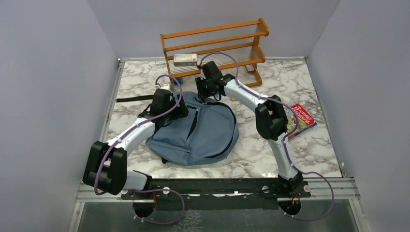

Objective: Pack the student bag
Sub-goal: Unzip the student bag at the center of the board.

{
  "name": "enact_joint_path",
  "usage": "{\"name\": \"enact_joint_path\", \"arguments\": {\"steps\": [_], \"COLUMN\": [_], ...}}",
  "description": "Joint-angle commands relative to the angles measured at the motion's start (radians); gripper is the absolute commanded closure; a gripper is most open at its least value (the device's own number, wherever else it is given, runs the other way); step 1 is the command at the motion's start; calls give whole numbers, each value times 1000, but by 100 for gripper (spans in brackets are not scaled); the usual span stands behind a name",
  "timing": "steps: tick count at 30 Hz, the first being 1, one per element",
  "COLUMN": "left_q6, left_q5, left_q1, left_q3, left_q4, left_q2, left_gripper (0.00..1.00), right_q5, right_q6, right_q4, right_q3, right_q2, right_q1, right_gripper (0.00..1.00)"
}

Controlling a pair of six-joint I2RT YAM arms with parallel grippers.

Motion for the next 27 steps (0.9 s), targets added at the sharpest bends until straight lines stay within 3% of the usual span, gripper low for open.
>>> {"name": "enact_joint_path", "arguments": {"steps": [1,6,13,17,27], "left_q6": [-24,-27,-21,-17,-15], "left_q5": [9,-3,-9,-15,-27], "left_q1": [-15,-15,-15,-15,-15], "left_q3": [-39,-65,-67,-62,-68], "left_q4": [58,61,60,51,43], "left_q2": [36,56,60,62,55], "left_gripper": [19,19,19,19,19], "right_q5": [-12,-41,-38,-36,-79], "right_q6": [-30,-29,-35,-38,-24], "right_q4": [-27,-13,60,117,248], "right_q3": [27,17,-49,-120,-294], "right_q2": [36,43,-23,-104,-311], "right_q1": [3,2,3,3,2], "right_gripper": [58,68,94,99,99]}}
